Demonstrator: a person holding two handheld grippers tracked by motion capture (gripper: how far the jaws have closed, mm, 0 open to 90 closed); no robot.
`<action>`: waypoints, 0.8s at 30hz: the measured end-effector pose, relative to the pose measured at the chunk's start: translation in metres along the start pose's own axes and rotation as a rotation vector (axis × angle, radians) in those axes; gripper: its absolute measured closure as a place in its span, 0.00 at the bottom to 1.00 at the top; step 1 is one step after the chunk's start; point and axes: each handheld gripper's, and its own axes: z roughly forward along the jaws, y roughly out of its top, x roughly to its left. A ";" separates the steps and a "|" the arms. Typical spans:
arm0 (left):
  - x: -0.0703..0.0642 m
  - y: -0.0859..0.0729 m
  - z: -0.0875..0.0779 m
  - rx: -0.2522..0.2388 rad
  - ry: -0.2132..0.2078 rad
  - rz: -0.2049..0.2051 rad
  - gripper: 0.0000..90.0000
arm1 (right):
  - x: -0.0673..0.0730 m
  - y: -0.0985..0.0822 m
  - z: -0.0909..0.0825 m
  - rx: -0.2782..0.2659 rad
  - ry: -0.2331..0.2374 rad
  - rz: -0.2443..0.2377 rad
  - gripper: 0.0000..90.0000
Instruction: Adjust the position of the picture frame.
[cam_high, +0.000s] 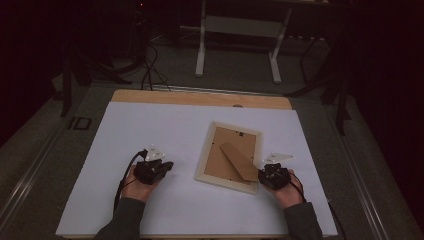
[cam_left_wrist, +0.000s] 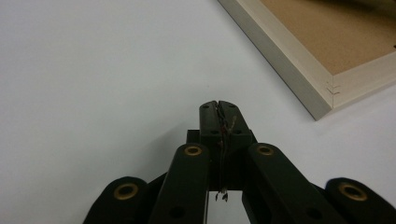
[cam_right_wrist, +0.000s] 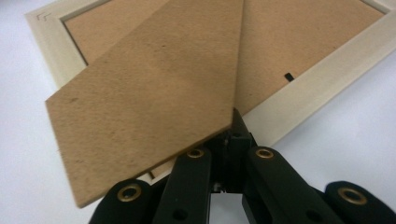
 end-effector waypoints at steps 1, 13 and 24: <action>0.000 0.000 0.000 0.000 -0.001 -0.001 1.00 | 0.000 0.000 0.000 0.001 0.001 0.000 1.00; -0.038 0.005 0.016 0.031 -0.134 0.081 1.00 | 0.001 0.000 0.001 -0.002 0.009 0.002 1.00; -0.073 0.008 0.039 0.100 -0.178 0.193 1.00 | 0.001 0.000 0.001 -0.003 0.010 0.000 1.00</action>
